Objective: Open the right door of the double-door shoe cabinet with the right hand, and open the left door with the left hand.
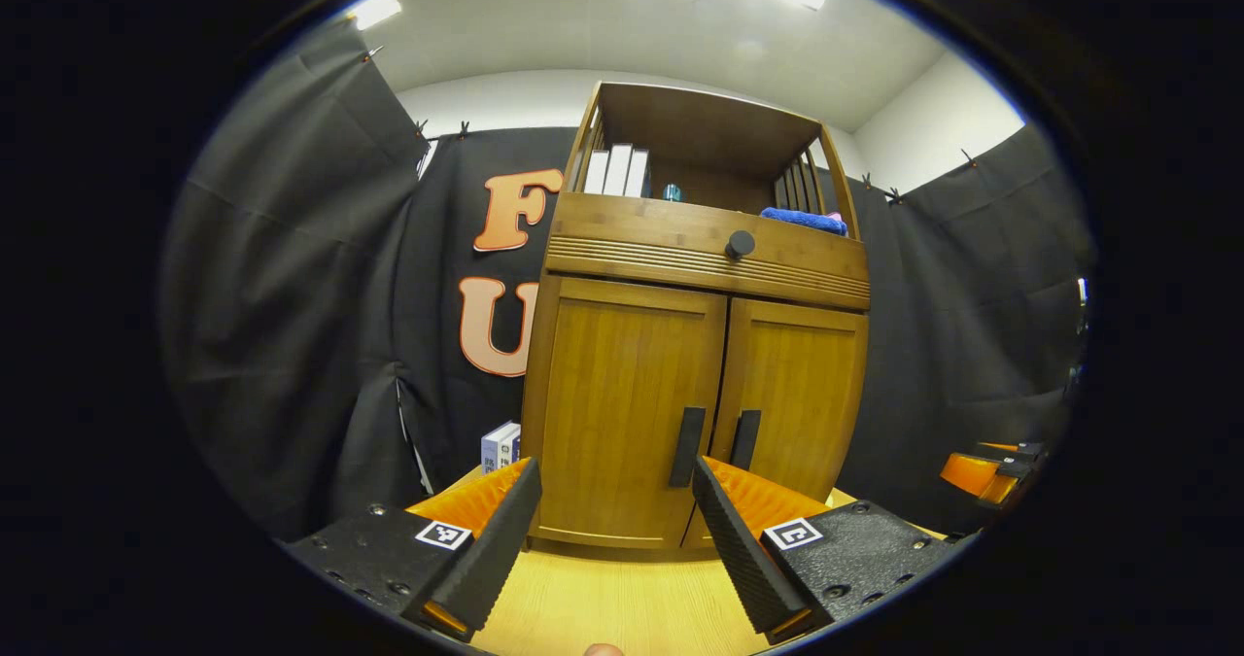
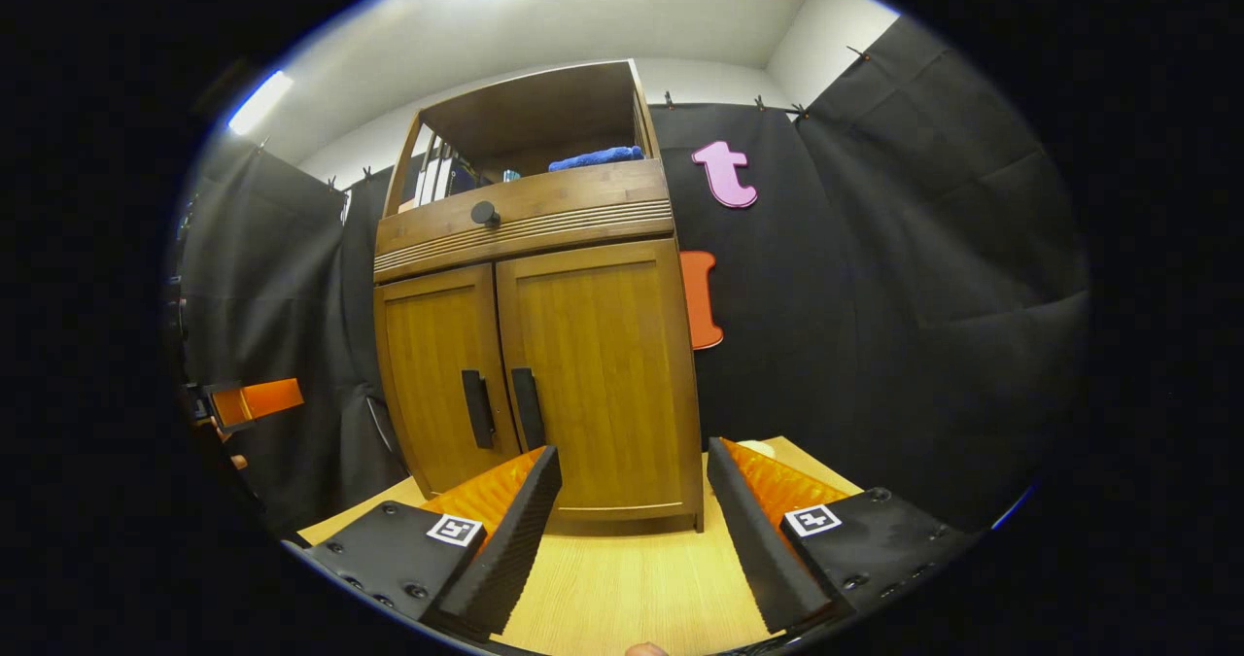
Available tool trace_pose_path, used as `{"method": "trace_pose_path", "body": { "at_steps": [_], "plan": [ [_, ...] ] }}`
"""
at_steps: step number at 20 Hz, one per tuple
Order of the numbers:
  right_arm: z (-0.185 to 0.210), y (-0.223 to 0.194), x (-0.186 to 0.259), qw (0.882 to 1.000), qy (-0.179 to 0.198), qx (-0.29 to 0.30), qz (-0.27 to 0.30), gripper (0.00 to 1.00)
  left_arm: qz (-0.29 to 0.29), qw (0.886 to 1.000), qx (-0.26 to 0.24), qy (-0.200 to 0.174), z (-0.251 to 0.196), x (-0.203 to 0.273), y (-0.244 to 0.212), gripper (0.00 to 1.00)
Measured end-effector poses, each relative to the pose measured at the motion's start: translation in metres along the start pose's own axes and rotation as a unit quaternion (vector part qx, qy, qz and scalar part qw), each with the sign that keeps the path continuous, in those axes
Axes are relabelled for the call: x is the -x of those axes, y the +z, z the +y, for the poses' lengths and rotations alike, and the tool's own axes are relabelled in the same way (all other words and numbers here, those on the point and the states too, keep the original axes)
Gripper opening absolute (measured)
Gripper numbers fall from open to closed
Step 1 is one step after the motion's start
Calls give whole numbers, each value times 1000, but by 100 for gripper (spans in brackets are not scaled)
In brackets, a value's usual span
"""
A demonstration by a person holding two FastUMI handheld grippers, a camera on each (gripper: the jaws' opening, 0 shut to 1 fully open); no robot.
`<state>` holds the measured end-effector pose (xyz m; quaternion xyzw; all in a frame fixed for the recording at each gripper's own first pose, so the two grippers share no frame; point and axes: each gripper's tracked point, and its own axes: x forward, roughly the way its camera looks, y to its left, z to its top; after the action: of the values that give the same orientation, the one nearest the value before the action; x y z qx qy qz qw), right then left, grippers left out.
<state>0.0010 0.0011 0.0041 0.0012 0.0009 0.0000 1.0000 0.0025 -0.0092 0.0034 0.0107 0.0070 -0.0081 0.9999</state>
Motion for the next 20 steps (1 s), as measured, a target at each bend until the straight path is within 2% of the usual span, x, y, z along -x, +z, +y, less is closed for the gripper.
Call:
{"method": "trace_pose_path", "body": {
  "at_steps": [1,2,3,4,5,6,7,8,14,15,17,18,20],
  "plan": [
    [0,1,-1,1000,0,4,-1,98,4,1000,-3,0,-1,0,-2,94],
    [3,2,0,1000,1,6,-3,89,6,1000,-3,-2,-2,-1,-4,92],
    [6,3,0,1000,3,9,-4,97,9,1000,-4,-4,-4,-1,-6,93],
    [11,2,0,1000,7,11,-3,97,16,1000,-3,-7,-5,-1,-10,95],
    [15,1,-1,1000,11,13,-3,97,18,1000,-1,-9,-6,0,-12,92],
    [17,0,-1,1000,12,15,-1,97,21,1000,-2,-9,-5,-1,-13,95],
    [21,-2,-2,1000,16,16,0,89,24,1000,-5,-9,-4,-1,-15,92],
    [26,-4,-3,1000,20,16,2,97,26,1000,-8,-10,-3,-1,-15,95],
    [51,-16,-27,999,20,30,14,98,21,999,-27,-6,12,2,-12,92],
    [58,-19,-34,999,22,35,17,98,22,999,-29,-6,16,1,-12,94],
    [76,-22,-49,999,29,39,19,98,25,999,-31,-8,24,2,-14,92],
    [86,-23,-58,999,31,40,20,89,26,999,-33,-8,29,1,-16,93],
    [100,-26,-79,998,31,44,23,89,25,999,-37,-6,41,-2,-15,97]
  ]
}}
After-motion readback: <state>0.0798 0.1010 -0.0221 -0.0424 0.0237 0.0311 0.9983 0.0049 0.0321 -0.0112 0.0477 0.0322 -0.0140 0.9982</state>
